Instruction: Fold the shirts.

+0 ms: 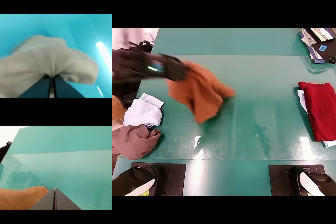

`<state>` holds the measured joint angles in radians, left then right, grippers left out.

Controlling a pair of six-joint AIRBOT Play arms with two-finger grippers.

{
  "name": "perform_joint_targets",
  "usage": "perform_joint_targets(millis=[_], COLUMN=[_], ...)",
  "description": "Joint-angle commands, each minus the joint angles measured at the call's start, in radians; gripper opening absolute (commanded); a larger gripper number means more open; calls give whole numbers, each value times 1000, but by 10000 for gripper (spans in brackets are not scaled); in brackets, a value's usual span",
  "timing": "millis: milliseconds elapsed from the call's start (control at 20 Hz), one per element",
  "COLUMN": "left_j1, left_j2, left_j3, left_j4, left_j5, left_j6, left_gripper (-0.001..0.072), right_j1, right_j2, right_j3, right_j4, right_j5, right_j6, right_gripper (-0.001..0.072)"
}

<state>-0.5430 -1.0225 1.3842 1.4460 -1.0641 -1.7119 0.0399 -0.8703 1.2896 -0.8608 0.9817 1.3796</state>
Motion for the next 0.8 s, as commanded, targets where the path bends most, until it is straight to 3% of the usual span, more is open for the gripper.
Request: perform_joint_targets(millis=[0,50,200,400,550,750], left_j1=[-164,-171,-113,146,299,330], left_j2=[-125,-158,-178,-200,-268,-413], left_j3=[-67,-67,-62,-61,-101,-166], left_j4=[-47,-47,61,63,-46,-265], left_j5=[118,137,145,56,44,108], left_j6=[11,10,13,14,51,218], left_gripper=[395,631,609,609,609,609], right_j1=[0,0,0,0,0,0], right_j2=[18,18,18,18,18,9], right_j3=[0,0,0,0,-1,-1], right_j4=[-3,-3,-4,-4,-5,-4], right_j5=[-6,0,33,42,43,45], right_j6=[0,0,0,0,0,0], right_gripper=[12,12,13,12,13,13])
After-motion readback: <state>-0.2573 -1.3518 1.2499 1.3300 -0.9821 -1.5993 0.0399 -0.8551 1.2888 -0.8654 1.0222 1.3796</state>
